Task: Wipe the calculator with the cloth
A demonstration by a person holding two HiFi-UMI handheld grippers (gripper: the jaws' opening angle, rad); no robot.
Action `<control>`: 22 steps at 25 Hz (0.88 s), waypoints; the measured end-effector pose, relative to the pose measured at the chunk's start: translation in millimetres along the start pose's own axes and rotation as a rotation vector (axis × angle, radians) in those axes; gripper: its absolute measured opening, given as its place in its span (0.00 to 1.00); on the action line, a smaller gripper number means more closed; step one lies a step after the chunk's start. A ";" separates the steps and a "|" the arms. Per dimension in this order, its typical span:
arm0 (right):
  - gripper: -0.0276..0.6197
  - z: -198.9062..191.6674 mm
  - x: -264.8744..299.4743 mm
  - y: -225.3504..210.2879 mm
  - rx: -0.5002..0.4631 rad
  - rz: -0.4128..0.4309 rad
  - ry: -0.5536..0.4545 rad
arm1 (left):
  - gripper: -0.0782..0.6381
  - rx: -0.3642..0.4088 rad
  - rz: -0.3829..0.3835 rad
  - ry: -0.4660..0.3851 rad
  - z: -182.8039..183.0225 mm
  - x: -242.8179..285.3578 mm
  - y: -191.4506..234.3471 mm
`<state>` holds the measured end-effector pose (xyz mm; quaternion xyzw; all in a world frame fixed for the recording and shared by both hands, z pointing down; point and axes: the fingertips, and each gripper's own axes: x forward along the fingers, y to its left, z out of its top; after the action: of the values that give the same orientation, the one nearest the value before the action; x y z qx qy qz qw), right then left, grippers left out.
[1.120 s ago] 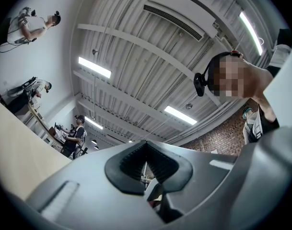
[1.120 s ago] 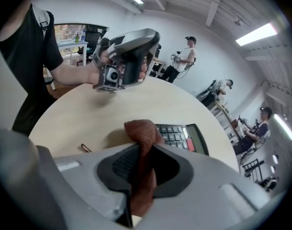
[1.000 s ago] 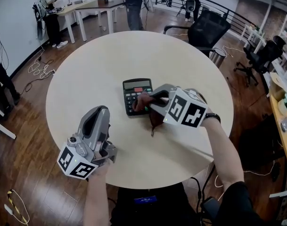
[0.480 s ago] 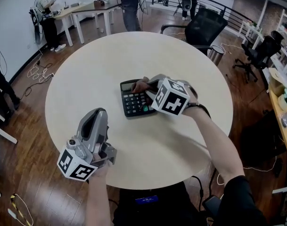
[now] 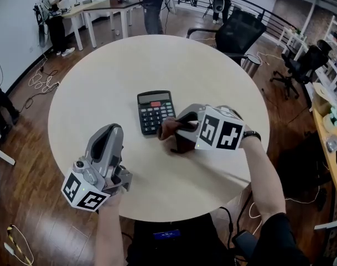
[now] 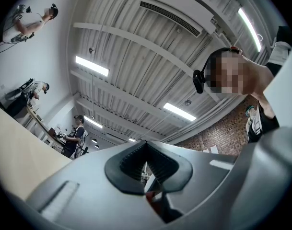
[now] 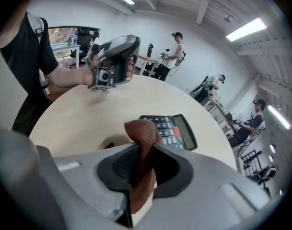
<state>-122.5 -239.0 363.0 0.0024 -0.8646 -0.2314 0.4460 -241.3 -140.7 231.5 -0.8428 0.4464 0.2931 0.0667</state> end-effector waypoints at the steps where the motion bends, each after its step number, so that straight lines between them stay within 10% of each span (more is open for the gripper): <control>1: 0.12 3.5 -1.2 -16.3 0.025 -0.062 -0.017 | 0.11 0.001 -0.001 0.002 0.3 -0.3 0.8; 7: 0.12 8.8 15.3 -125.0 0.170 -0.424 -0.040 | 0.11 0.006 0.004 0.011 0.8 -4.6 3.2; 22: 0.12 -2.9 4.8 21.4 0.032 -0.038 -0.022 | 0.11 -0.065 -0.029 0.227 -45.9 27.5 -4.5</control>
<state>-118.9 -222.1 376.7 0.0236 -0.8729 -0.2258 0.4318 -206.0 -174.8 253.3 -0.8786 0.4292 0.2093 -0.0074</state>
